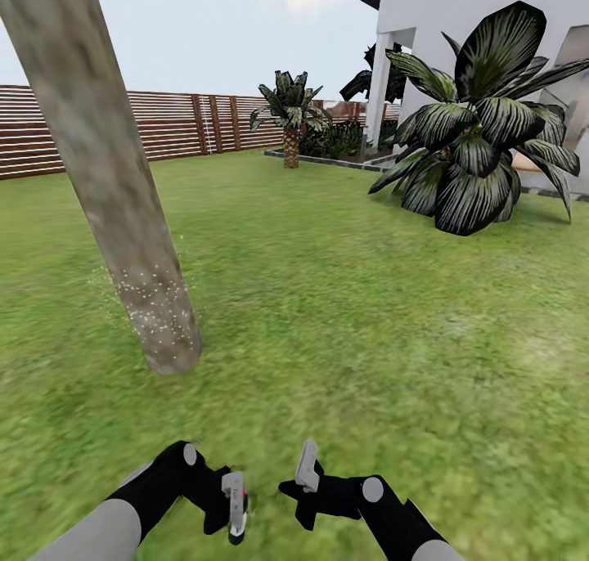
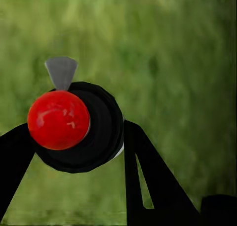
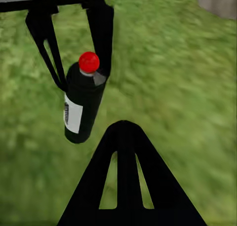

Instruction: In the garden, pick up the pesticide atomizer on the floor and spray pesticide onto both trees until each tree trunk is fully covered.

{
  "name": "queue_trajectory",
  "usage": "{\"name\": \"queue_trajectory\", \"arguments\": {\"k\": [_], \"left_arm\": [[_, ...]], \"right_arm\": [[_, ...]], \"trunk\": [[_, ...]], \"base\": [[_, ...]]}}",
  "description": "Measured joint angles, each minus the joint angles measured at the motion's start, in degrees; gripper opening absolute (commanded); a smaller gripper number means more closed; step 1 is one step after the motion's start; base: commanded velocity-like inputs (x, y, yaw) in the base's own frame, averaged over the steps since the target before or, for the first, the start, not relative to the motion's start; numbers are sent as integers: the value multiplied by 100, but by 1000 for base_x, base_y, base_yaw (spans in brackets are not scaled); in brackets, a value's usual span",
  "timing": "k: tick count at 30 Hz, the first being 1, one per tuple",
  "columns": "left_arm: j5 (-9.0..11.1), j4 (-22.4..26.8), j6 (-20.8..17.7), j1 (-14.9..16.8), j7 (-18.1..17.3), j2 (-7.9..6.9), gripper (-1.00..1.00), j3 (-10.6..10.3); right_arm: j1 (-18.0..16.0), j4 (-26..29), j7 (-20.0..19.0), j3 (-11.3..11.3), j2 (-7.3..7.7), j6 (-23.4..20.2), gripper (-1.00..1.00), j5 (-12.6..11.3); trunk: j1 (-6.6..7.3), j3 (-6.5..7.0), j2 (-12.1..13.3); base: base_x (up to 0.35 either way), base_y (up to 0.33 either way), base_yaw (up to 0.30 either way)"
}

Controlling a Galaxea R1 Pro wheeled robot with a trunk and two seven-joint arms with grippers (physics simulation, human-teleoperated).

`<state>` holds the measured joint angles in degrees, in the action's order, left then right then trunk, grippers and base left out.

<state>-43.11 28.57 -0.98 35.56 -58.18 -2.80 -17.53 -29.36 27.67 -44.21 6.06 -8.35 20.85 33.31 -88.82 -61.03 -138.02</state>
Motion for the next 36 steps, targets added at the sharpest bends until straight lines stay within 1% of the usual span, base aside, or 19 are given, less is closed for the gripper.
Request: {"name": "queue_trajectory", "arguments": {"k": [2,7,8,11,13,15,17,18,19,22,24,25,26,27,28,30,32,34,36], "left_arm": [[-6,-194,-13,-5,4,-340,-100,-13],[12,-733,-11,-13,186,-987,-100,4],[31,-878,-9,-17,393,-1051,-100,10],[85,-1364,2,-23,1166,-1102,-100,34],[324,-1486,19,-22,1694,-1083,-100,114],[1012,-1652,51,-24,2202,-1071,-100,300],[1872,-1841,195,-72,2644,-1067,-100,387],[2171,-1876,305,-87,2808,-1066,-100,403],[2847,-1917,579,-181,3218,-1062,-100,423],[4457,-1944,1277,-645,4227,-1052,-100,414],[5310,-1954,1928,-994,4782,-1085,-100,441],[5654,-1954,2189,-1139,5021,-1088,-100,445],[5885,-1956,2357,-1242,5216,-1079,-100,438],[6002,-1960,2447,-1306,5329,-1072,-100,429],[6110,-2102,2523,-1443,5392,-996,-100,377],[6172,-2239,2499,-1518,5459,-785,-100,377],[6224,-2248,2528,-1535,5478,-795,-100,425],[6548,-2251,2558,-1556,5479,-821,-100,432],[6687,-2251,2565,-1560,5476,-826,-100,420]], "right_arm": [[0,-12,0,0,5,5,-100,0],[0,-46,0,-13,45,7,-100,2],[0,-48,0,-17,59,7,100,1],[0,-51,17,-50,214,6,100,-22],[0,-51,61,-70,294,7,100,-32],[3,-53,385,-70,399,6,100,-27],[13,-222,1255,-65,571,5,100,-28],[15,-388,1637,-66,608,10,100,-36],[23,-885,2613,-104,648,15,100,-106],[41,-2106,5028,-394,681,305,100,-501],[137,-2401,6104,-460,684,980,100,-729],[217,-2455,6425,-475,681,1215,100,-946],[270,-2479,6616,-480,673,1350,100,-1222],[297,-2491,6715,-482,663,1420,100,-1514],[324,-2514,6798,-484,649,1489,100,-2039],[579,-2531,6809,-489,694,1494,100,-2110],[611,-2516,6809,-472,703,1490,100,-2115],[615,-2503,6808,-481,674,1485,100,-2128],[615,-2503,6807,-483,670,1484,100,-2128]], "trunk": [[0,0,0],[0,0,0],[0,0,0],[0,0,0],[0,0,0],[0,0,0],[0,0,0],[0,0,0],[0,-1,0],[0,-1,0],[0,-1,0],[0,-1,0],[0,-1,0],[0,0,0],[0,1,0],[0,1,0],[0,2,0],[0,2,0],[0,2,0]], "base": [[0,0,0],[0,0,0],[0,0,0],[0,0,0],[0,0,0],[0,0,0],[0,0,0],[0,0,0],[0,0,0],[0,0,0],[0,0,0],[0,0,0],[0,0,0],[0,0,0],[0,0,0],[0,0,0],[0,0,18],[0,0,179],[0,0,253]]}}
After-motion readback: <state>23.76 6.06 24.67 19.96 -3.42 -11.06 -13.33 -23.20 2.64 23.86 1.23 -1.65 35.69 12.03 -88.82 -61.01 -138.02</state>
